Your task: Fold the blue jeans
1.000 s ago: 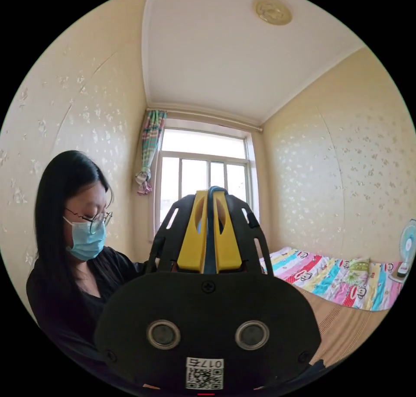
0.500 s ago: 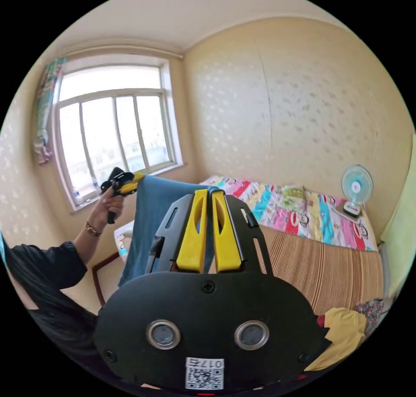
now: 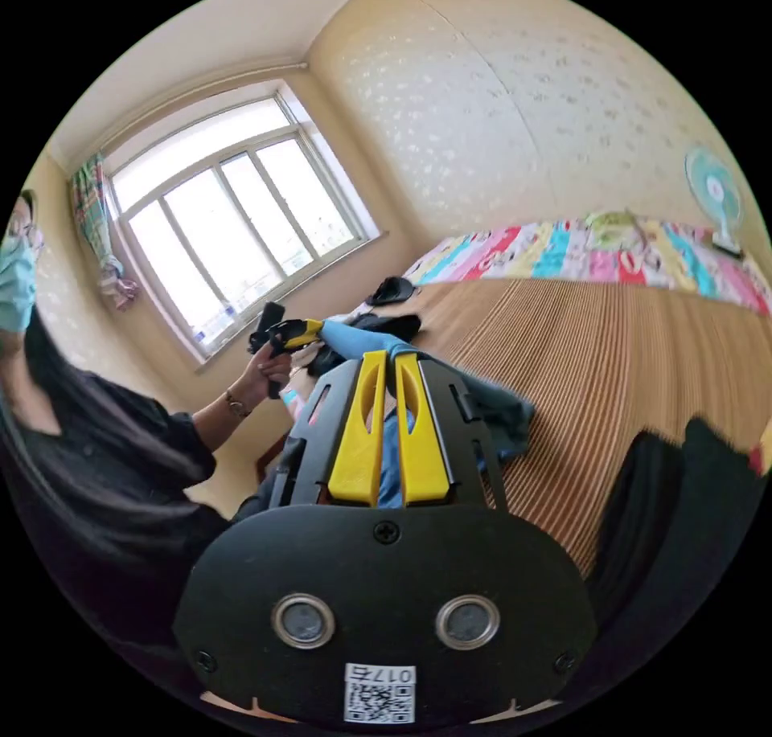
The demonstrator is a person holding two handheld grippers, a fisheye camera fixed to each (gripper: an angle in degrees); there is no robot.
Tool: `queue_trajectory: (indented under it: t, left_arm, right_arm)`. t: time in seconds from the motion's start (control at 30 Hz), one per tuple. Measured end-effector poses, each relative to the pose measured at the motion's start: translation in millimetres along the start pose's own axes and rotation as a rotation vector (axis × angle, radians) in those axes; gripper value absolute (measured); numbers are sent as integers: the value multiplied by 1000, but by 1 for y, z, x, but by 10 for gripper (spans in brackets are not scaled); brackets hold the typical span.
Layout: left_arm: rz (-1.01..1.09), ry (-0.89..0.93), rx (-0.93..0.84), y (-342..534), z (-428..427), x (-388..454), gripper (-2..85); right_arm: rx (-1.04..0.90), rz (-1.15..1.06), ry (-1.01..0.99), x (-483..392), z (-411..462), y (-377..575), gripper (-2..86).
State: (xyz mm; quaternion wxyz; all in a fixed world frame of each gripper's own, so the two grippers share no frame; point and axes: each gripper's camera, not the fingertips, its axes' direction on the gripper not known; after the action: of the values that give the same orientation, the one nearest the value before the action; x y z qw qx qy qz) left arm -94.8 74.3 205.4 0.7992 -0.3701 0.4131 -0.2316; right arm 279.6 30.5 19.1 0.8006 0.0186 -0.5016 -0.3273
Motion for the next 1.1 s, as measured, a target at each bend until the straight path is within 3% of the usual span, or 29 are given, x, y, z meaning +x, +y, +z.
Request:
queue_trajectory:
  t: [0.1,0.17,0.33,0.63,0.83,0.93,1.1]
  left_arm:
    - [-147,-1,-43,97,3,-20,3]
    - [-265,-123,-88,156,1,-32,33]
    - [-377,-159,-6,190,-21,-40,89]
    - [-140,-429,-34,79,12,-41,162]
    - [-155,-431,-136,99,33,-47,168]
    - [-187,-422,-129,124,26,-32,154]
    - [-302,-322,-120,159,6,-36,79]
  right_arm:
    - [-104,220,-70,17,9,111,36]
    - [-188,413,-84,32,15,182,55]
    - [-147,671,-89,76,15,229,128]
    - [-160,593,143,131,77,165,171]
    - [-199,505,238,106,89,184,168]
    - [-292,538,100,100,92,213,133]
    - [-143,634,-167,110,56,255,67]
